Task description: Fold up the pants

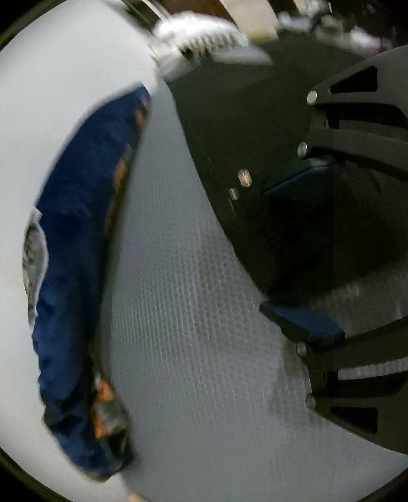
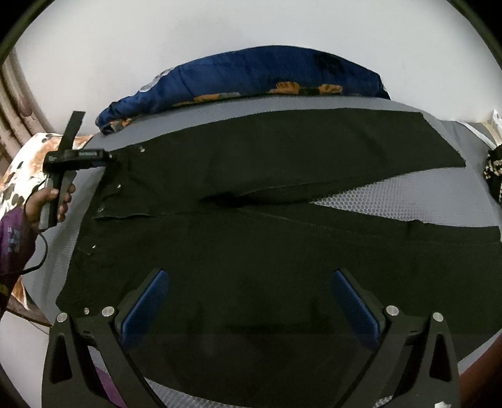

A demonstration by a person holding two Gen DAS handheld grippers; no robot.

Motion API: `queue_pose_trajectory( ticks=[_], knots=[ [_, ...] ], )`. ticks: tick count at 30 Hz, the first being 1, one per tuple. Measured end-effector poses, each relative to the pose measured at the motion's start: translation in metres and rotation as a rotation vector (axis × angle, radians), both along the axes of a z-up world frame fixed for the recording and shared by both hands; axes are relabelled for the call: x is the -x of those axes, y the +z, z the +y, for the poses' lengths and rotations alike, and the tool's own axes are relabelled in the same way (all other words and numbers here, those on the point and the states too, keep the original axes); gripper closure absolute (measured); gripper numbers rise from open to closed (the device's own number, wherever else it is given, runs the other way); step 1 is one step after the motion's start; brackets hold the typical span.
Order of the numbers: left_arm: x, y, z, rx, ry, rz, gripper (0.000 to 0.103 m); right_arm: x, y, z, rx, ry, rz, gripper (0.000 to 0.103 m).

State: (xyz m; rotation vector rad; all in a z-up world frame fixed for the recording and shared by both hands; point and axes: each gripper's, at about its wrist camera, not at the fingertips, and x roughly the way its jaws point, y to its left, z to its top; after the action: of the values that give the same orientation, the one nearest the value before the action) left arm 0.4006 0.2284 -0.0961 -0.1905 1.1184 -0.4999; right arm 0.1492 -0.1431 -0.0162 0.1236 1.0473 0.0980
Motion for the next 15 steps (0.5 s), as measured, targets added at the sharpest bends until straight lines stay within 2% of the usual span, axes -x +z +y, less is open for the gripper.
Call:
queue_pose_trajectory(
  ticks=[1,4,6,10,13,14,15],
  knots=[
    [-0.001,0.000,0.001,-0.019,0.035,0.006,0.070,-0.001,-0.001,0.000,-0.002,0.000,0.005,0.000],
    [0.006,-0.001,-0.001,-0.028,0.070,0.017,0.082,-0.005,-0.004,-0.002,-0.009,-0.003,0.013,0.000],
    [0.021,0.014,-0.010,-0.064,0.088,-0.042,0.086,-0.014,-0.004,-0.004,-0.023,0.000,0.013,0.000],
    [0.072,0.055,-0.019,-0.012,0.137,-0.167,0.087,-0.047,0.004,-0.023,-0.152,-0.021,-0.004,0.000],
    [0.110,0.080,-0.022,0.020,0.141,-0.233,0.087,-0.091,0.007,-0.045,-0.292,-0.050,0.021,0.000],
    [0.125,0.086,-0.026,0.039,0.140,-0.255,0.087,-0.111,0.006,-0.057,-0.375,-0.074,0.040,0.000],
    [0.139,0.092,-0.031,0.042,0.137,-0.276,0.087,-0.124,0.005,-0.064,-0.419,-0.091,0.052,0.004]
  ],
)
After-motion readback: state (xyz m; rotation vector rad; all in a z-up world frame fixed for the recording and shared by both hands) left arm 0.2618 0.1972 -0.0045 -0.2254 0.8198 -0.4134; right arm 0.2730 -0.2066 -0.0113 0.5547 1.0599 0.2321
